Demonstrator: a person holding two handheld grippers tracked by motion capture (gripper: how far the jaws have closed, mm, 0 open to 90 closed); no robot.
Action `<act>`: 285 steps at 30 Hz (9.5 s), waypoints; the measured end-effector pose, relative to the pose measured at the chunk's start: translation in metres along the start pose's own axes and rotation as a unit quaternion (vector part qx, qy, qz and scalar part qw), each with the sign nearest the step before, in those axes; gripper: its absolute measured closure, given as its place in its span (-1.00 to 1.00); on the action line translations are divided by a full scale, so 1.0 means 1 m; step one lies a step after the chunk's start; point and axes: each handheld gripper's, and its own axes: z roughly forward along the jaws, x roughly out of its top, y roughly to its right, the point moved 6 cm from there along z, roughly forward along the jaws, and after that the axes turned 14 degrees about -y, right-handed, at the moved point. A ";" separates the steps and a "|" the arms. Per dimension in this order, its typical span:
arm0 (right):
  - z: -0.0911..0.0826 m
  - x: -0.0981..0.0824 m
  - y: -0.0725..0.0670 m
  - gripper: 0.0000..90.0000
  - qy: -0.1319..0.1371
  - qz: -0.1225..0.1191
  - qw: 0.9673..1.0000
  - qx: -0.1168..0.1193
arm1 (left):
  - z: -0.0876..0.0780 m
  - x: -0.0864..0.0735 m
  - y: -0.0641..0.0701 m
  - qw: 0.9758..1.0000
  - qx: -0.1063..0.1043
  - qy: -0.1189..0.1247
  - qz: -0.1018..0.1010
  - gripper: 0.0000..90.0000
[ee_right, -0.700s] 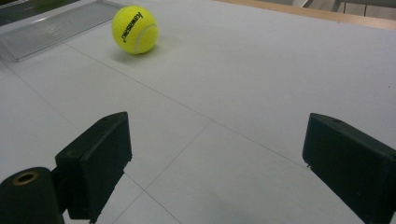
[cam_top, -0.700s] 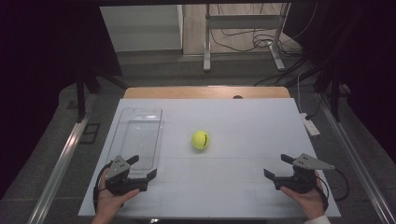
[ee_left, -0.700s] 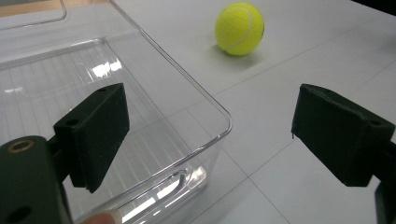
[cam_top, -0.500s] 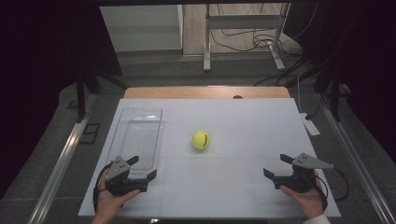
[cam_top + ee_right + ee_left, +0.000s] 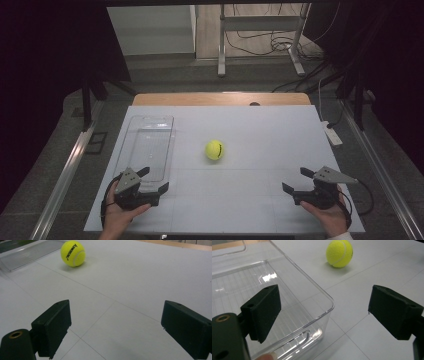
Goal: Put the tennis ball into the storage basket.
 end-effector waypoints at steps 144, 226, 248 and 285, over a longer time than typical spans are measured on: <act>0.014 -0.004 0.008 -0.79 -0.020 0.006 1.000 0.003 | 0.040 0.094 0.029 0.989 -0.077 -0.107 0.074 -0.83; 0.015 -0.007 0.008 -0.78 -0.024 0.001 1.000 0.002 | 0.077 0.135 0.045 0.981 -0.091 -0.133 0.106 -0.84; 0.012 -0.007 0.009 -0.78 -0.020 0.005 1.000 0.002 | 0.106 0.143 0.045 0.976 -0.090 -0.167 0.103 -0.86; 0.013 -0.007 0.008 -0.79 -0.022 0.002 1.000 0.003 | 0.141 0.158 0.043 0.972 -0.086 -0.199 0.088 -0.85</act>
